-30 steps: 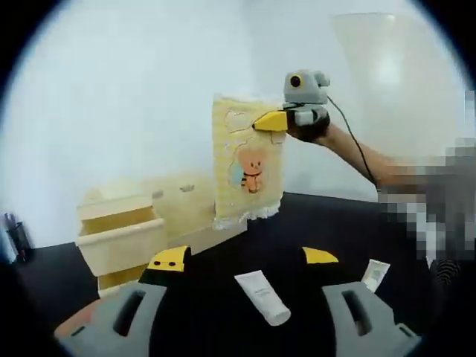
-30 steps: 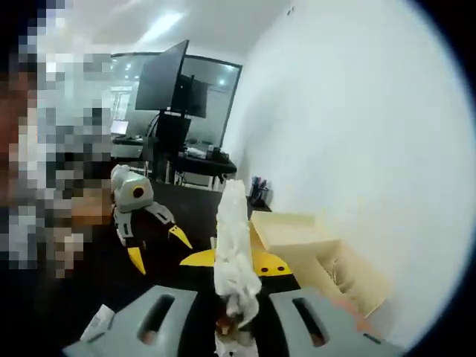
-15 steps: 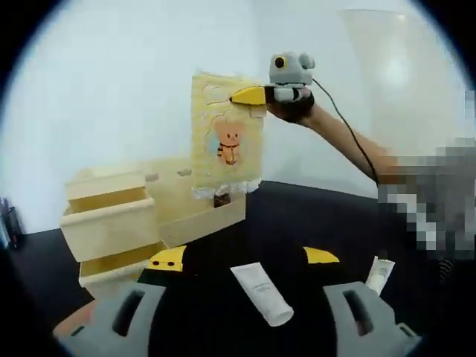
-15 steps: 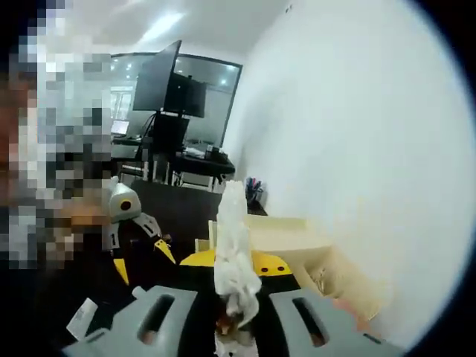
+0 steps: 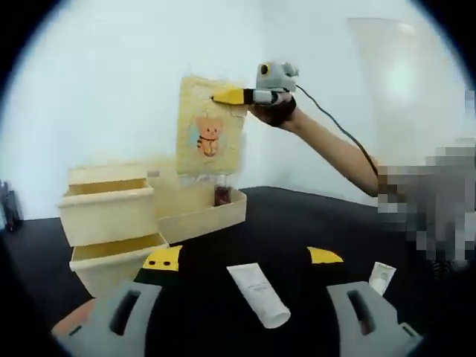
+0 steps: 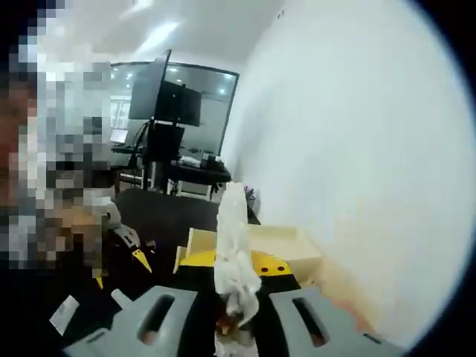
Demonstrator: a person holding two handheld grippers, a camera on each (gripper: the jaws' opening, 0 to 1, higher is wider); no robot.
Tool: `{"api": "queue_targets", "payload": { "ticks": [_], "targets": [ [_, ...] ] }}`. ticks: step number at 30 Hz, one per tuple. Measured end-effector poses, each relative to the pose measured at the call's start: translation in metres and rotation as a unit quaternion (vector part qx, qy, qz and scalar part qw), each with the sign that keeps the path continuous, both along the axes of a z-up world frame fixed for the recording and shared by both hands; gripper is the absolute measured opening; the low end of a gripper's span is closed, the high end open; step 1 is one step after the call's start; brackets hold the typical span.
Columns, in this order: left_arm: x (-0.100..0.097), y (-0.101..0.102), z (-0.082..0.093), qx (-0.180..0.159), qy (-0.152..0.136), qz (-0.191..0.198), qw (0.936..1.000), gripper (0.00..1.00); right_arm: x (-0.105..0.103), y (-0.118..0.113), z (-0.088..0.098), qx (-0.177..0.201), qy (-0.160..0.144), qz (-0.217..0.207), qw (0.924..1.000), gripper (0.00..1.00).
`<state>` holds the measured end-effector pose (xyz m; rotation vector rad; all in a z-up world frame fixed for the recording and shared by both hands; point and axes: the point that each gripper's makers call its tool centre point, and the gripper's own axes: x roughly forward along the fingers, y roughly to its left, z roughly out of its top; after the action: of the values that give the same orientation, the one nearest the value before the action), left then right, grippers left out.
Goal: Open the drawer, pick up the cosmetic bottles from the table one by one, place them into the drawer, release the gripper, close the drawer, and move the gripper away
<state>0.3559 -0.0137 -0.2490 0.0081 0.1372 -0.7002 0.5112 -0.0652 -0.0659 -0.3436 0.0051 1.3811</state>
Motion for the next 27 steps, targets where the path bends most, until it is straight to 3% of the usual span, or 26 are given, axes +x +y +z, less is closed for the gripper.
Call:
{"api": "queue_targets", "payload": {
  "ticks": [5, 16, 22, 27],
  "targets": [
    [0.005, 0.015, -0.006, 0.018, 0.001, 0.027, 0.9995, 0.58, 0.02, 0.01, -0.002, -0.008, -0.009, 0.007, 0.9999, 0.11],
    [0.013, 0.022, -0.014, 0.022, 0.012, 0.039, 0.9989, 0.57, 0.032, 0.026, -0.024, -0.025, -0.026, 0.007, 0.9993, 0.11],
    [0.015, 0.027, -0.006, 0.012, 0.001, 0.046, 0.9989, 0.56, 0.026, 0.029, -0.024, -0.004, -0.036, 0.015, 0.9993, 0.11],
    [0.014, 0.027, -0.007, 0.01, 0.001, 0.048, 0.9988, 0.55, 0.035, 0.035, -0.028, 0.002, -0.051, 0.008, 0.9987, 0.11]
  ]
}}
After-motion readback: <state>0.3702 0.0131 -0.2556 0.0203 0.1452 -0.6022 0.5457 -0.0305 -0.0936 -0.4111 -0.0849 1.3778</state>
